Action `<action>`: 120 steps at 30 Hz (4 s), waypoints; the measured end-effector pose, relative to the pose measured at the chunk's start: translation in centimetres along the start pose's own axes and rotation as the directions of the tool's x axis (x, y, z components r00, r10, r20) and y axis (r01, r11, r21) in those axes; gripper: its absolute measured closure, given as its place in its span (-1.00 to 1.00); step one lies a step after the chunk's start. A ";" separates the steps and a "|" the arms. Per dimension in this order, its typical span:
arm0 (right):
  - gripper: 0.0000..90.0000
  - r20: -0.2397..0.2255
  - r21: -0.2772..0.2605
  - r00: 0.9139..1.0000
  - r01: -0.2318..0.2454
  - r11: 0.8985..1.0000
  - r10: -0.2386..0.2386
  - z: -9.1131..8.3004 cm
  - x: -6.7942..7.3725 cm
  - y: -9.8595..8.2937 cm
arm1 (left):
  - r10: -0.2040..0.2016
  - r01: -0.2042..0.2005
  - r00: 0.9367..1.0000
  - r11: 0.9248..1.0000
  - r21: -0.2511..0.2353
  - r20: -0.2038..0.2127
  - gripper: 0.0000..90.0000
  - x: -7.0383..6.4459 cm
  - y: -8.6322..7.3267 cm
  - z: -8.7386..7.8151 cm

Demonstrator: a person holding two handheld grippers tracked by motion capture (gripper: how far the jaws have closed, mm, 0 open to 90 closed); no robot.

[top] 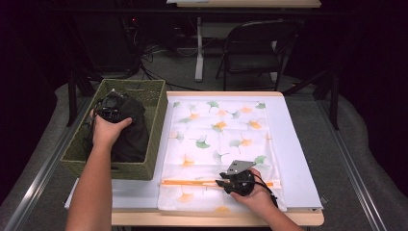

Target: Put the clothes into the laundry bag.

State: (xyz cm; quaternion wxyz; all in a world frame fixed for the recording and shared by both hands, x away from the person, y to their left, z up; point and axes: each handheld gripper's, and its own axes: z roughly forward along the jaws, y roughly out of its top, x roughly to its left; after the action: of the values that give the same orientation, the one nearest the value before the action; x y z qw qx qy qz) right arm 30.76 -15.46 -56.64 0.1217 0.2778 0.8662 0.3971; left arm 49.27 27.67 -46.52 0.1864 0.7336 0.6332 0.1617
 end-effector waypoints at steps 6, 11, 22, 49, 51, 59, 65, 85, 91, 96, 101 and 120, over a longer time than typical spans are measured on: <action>0.47 -0.001 -0.002 1.000 -0.002 1.000 0.002 0.0 0.0 0.0 | -0.040 0.040 0.999 0.999 0.002 0.037 -1.00 1.1 -0.5 0.5; 0.46 -0.003 -0.004 1.000 -0.002 1.000 0.002 0.0 0.0 0.0 | -0.050 0.050 0.996 0.999 0.004 0.075 -1.00 1.4 -0.8 1.0; 0.44 -0.001 -0.004 1.000 -0.005 1.000 0.005 0.0 0.0 -0.1 | -0.050 0.046 0.989 0.998 0.034 0.137 -1.00 1.5 -1.1 1.7; 0.38 -0.004 -0.010 1.000 -0.011 1.000 0.011 0.0 0.1 -0.1 | -0.031 0.022 0.992 0.997 0.076 0.120 -1.00 0.6 -1.6 3.4; 0.37 -0.003 -0.010 1.000 -0.008 1.000 0.008 0.0 0.2 -0.1 | -0.028 0.020 0.993 0.997 0.074 0.118 -1.00 0.6 -1.7 3.5; 0.37 -0.003 -0.009 1.000 -0.008 1.000 0.008 0.0 0.2 -0.1 | -0.010 0.004 0.997 0.997 0.082 0.080 -1.00 -0.2 -1.6 3.8; 0.36 -0.004 -0.009 1.000 -0.007 1.000 0.007 0.0 0.2 -0.1 | -0.008 0.001 0.997 0.996 0.087 0.079 -1.00 -0.2 -1.6 4.0; 0.34 -0.005 -0.008 1.000 -0.001 1.000 0.001 0.0 0.2 -0.1 | 0.000 -0.010 0.994 0.996 0.093 0.106 -0.69 0.2 -2.1 4.4; 0.34 -0.004 -0.009 1.000 -0.002 1.000 0.002 0.0 0.2 -0.1 | 0.002 -0.012 0.995 0.995 0.095 0.103 -0.66 0.2 -1.9 4.4; 0.33 -0.004 -0.009 1.000 -0.002 1.000 0.002 0.0 0.2 -0.1 | -0.011 0.002 0.996 0.995 0.097 0.089 -0.68 0.0 -1.8 4.5; 0.33 -0.006 -0.008 1.000 -0.003 1.000 0.003 0.0 0.2 -0.1 | 0.008 -0.017 0.995 0.996 0.091 0.099 -0.69 0.0 -1.8 4.7; 0.32 -0.011 -0.011 1.000 -0.004 1.000 0.004 0.0 0.2 -0.1 | -0.041 0.026 0.983 0.996 0.081 0.182 0.17 0.5 -2.0 3.9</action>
State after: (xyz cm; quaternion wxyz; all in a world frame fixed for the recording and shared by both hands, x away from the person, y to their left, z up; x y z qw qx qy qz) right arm 30.59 -15.41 -56.78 0.1178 0.2768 0.8641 0.4035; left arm 49.47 28.10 -50.87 0.2176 0.7413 0.6316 0.0653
